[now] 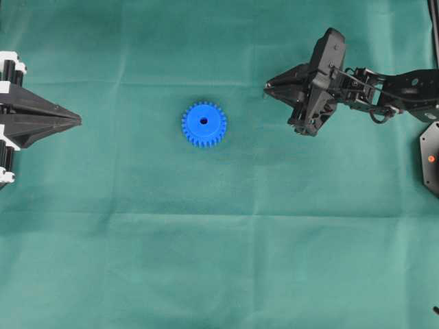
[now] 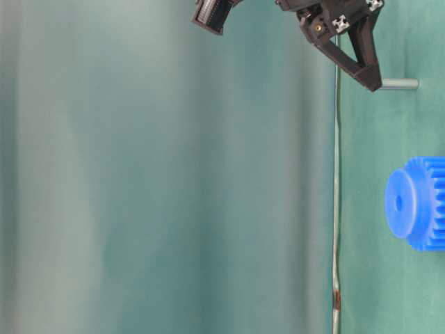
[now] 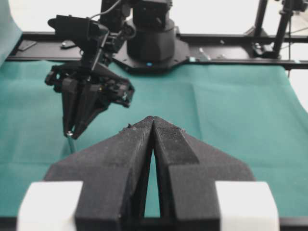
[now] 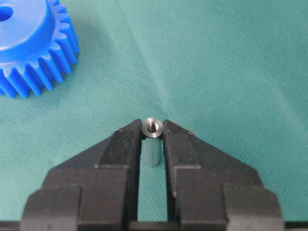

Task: Insert the shaft placed at a random location into the center hole of the medium gear at another random location.
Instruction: 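Lift the shaft with the right gripper and carry it over the blue gear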

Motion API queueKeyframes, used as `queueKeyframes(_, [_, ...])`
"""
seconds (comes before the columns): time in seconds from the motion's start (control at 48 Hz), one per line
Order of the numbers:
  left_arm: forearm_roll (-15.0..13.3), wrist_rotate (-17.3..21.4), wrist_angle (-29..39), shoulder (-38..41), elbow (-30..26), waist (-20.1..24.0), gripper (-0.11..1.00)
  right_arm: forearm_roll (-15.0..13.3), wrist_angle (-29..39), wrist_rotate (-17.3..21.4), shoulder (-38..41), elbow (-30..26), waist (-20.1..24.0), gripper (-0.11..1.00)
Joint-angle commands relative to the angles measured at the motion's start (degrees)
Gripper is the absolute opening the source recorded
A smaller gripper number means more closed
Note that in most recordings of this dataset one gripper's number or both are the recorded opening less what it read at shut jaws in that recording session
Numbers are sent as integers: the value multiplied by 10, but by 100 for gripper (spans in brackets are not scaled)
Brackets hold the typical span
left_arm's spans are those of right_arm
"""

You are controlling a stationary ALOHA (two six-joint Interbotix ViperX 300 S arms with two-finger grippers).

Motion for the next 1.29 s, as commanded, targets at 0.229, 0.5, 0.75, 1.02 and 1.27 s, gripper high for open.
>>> queueKeyframes(0.229, [1, -5, 4, 3, -14, 0, 0, -2, 4, 4, -20, -16, 4, 14])
queueKeyframes(0.5, [1, -6, 7, 1, -14, 1, 0, -2, 114, 4, -118, -41, 11, 14])
queueKeyframes(0.75, [1, -6, 7, 1, -14, 1, 0, -3, 168, 4, -157, -62, 26, 14])
queueKeyframes(1.02, [1, -8, 7, 1, -14, 1, 0, -2, 167, 4, -150, -68, 32, 14])
queueKeyframes(1.27, [1, -11, 7, 1, -14, 1, 0, 2, 163, 6, -107, -115, 70, 14])
